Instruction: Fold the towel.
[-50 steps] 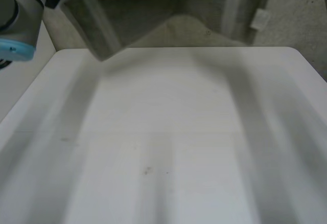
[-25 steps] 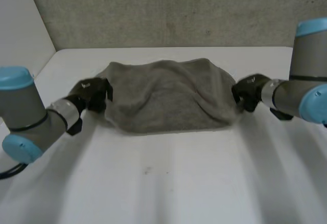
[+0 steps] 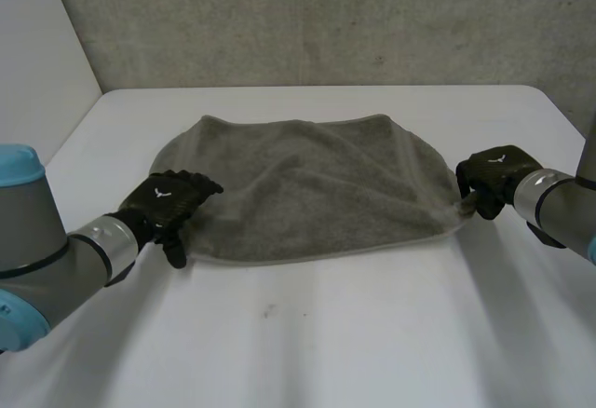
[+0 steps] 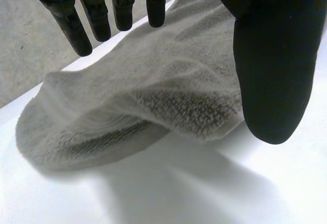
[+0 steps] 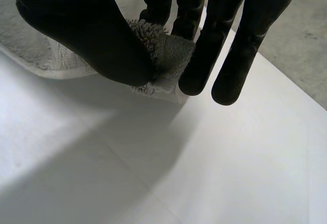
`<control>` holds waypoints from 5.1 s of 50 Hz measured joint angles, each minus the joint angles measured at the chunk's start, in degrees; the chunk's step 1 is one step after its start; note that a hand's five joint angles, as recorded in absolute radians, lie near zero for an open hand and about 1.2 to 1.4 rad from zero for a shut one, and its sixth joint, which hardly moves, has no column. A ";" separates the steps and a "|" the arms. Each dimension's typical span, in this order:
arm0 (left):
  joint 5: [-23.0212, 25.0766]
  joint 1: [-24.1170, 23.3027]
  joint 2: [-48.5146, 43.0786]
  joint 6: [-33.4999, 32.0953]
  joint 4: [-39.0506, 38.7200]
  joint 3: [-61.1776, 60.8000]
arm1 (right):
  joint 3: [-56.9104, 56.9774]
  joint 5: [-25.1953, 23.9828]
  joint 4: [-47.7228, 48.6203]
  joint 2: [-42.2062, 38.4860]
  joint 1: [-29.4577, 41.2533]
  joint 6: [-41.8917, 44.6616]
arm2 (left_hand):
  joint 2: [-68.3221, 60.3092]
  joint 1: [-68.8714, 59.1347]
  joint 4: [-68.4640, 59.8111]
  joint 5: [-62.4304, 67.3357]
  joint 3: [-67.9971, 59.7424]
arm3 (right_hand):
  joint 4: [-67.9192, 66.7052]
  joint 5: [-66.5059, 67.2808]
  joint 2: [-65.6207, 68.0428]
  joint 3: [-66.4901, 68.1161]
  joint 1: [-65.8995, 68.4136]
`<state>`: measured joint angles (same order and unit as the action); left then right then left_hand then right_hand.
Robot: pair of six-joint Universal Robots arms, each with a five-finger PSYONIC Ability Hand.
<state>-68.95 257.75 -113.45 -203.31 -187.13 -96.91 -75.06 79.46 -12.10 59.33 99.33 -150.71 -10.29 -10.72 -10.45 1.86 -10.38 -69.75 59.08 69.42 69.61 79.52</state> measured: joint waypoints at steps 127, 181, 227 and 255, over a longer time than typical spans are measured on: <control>-17.10 -6.81 -19.03 -4.98 15.33 60.11 | 53.19 10.31 -9.60 -17.52 3.67 3.99 | -59.50 -55.89 -59.31 56.72 -59.36 | -0.01 0.09 0.02 0.04 0.00; -7.08 -1.68 -8.56 1.88 -1.35 7.36 | -2.09 0.74 -0.10 2.54 -4.57 -1.89 | -37.35 -37.11 -37.28 36.16 -37.44 | -0.01 0.14 0.06 0.04 0.06; -12.81 5.02 24.02 -7.96 17.82 -19.23 | -18.84 0.00 -17.83 23.54 -15.69 22.58 | -59.52 -56.44 -59.28 56.56 -59.26 | -0.01 0.14 0.06 0.05 0.06; -8.04 0.55 -14.81 -4.12 5.80 25.03 | 16.21 5.30 -2.47 -9.80 -5.86 -0.75 | -59.53 -56.44 -59.31 57.46 -59.36 | -0.02 0.22 0.06 0.05 0.06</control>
<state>-77.00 258.30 -128.26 -207.43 -181.33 -71.88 -58.86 84.76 -14.56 49.53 93.47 -151.46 -69.82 -67.16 -69.76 59.32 -69.73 -69.77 59.29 69.48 69.65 79.58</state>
